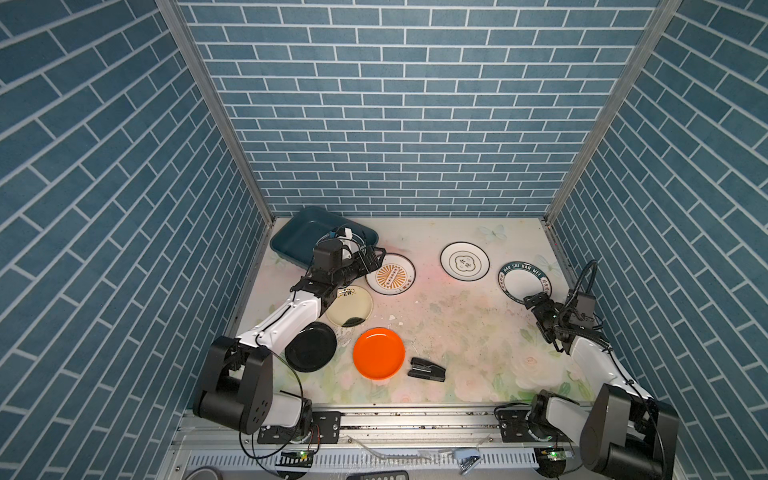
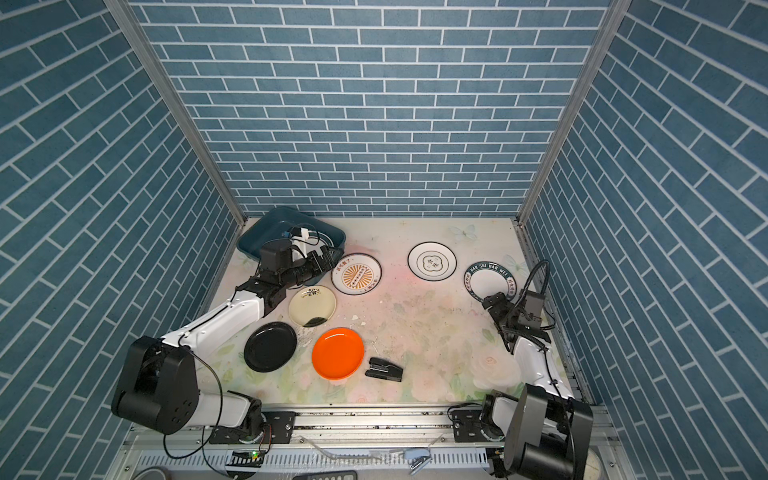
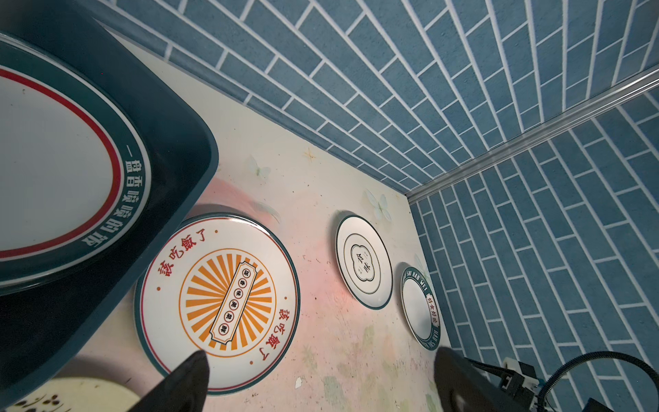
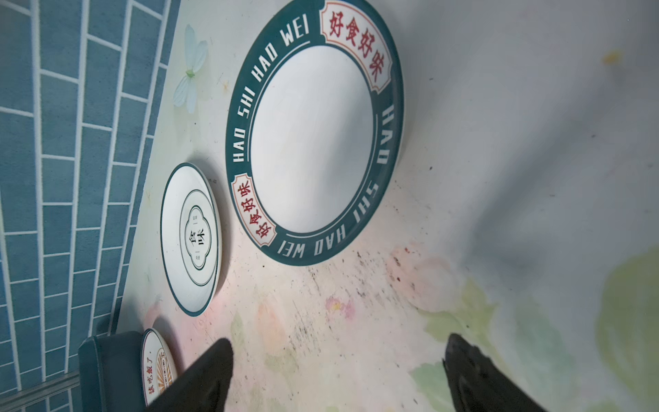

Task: Place the plates into the plastic bin on the countertop
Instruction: 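Open the left gripper while the right gripper moves to the HAO SHI HAO WEI plate, then lower the right gripper onto the HAO SHI HAO WEI plate rim and grasp it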

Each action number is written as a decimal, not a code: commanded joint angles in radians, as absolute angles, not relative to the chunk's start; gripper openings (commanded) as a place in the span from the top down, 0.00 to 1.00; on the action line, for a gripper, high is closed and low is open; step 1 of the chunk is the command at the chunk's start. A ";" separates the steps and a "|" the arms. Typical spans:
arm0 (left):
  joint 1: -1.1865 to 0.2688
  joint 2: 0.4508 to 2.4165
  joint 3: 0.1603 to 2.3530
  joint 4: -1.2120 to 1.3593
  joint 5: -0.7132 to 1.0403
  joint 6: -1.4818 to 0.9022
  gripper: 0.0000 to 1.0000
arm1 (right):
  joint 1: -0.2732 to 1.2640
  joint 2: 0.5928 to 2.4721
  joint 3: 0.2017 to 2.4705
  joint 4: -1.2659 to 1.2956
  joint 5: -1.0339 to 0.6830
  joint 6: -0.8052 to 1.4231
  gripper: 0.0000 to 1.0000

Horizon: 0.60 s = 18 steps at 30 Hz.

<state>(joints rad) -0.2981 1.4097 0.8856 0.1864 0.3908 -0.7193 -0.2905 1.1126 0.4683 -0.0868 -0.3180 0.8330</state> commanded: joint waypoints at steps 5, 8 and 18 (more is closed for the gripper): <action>-0.304 1.417 0.876 0.207 0.416 -0.738 0.00 | -0.343 1.211 0.435 0.066 -0.423 0.881 0.11; -0.304 1.423 0.885 0.214 0.443 -0.759 0.01 | -0.350 1.261 0.431 0.105 -0.429 0.884 0.17; -0.305 1.429 0.885 0.212 0.449 -0.765 0.00 | -0.365 1.408 0.430 0.237 -0.442 0.914 0.51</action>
